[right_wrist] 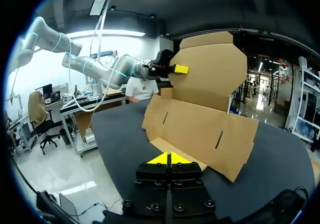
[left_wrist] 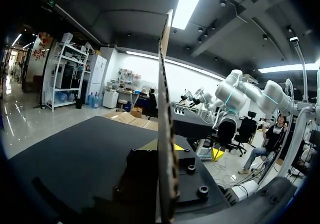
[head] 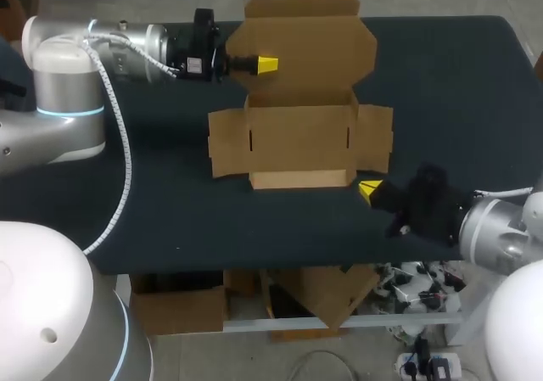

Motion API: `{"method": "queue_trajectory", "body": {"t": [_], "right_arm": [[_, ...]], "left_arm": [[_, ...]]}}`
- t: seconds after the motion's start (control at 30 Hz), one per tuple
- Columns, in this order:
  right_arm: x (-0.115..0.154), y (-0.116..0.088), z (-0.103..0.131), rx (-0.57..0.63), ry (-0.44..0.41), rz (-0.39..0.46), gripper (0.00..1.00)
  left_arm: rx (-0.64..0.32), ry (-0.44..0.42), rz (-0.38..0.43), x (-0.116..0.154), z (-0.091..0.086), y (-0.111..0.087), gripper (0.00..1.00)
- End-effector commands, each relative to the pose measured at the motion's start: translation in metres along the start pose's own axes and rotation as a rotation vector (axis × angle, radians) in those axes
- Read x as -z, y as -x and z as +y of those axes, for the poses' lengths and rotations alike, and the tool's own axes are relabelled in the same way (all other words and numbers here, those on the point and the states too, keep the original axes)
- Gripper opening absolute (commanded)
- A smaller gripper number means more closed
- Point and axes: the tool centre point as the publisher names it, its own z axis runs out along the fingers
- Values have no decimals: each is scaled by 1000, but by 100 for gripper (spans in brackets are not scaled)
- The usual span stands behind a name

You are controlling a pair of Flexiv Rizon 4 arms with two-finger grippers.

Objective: Assemble the packaging by folding the flat box into shape, placing the metal phone stand inside, and closing the box properly

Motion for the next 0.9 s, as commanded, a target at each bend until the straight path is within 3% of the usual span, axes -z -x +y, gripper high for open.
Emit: {"method": "queue_trajectory", "body": {"t": [0.03,0.4,0.9], "right_arm": [[-46,-3,-3,-4,-4,-21,0],[-83,-11,-13,-22,-16,-10,0],[-123,-16,-22,-44,-53,-69,0]], "left_arm": [[0,-2,2,0,2,0,0],[0,-2,2,0,2,0,0],[0,-2,2,0,2,0,0]]}}
